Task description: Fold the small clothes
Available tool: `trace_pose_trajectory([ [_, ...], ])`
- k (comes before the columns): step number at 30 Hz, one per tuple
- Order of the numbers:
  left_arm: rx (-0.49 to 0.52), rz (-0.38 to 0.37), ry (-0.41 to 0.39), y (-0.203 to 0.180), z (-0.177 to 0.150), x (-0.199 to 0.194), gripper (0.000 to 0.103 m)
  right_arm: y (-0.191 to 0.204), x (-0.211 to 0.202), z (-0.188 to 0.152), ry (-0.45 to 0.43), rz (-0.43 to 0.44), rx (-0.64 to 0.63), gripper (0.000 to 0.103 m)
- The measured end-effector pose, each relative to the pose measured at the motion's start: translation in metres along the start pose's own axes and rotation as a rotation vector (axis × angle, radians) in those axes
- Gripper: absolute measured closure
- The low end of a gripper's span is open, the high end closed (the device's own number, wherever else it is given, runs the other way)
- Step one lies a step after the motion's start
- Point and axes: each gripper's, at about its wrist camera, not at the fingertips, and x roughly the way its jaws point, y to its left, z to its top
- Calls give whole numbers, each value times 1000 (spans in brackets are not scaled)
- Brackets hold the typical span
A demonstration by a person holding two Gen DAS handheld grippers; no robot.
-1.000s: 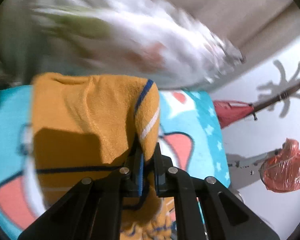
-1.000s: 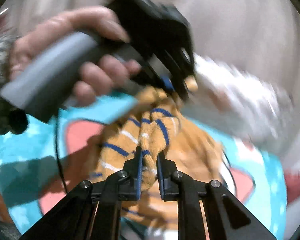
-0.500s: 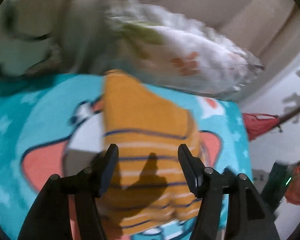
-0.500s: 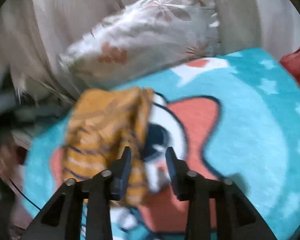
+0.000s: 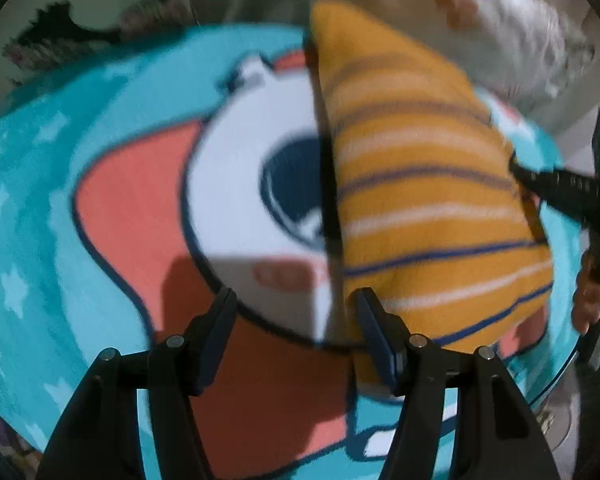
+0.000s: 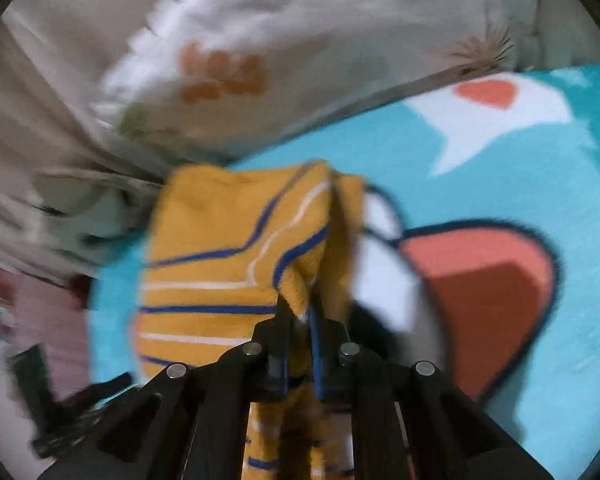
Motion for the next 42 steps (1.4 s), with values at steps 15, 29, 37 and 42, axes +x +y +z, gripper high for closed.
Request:
trace_pose_trajectory([
  [15,-111,-171,-125,38,16,-30,33,2,-40,-9,-122,21,-10,55],
  [29,-160,-519,30,14,83,37,46,-14,43,3,-52,343,274,43],
  [37,-74,-406,-67,14,80,-30,54,19,8,10,-80,521,216,68],
  [42,-27,-107,-21,18,65,-9,44,23,32,3,-25,225,131,61],
])
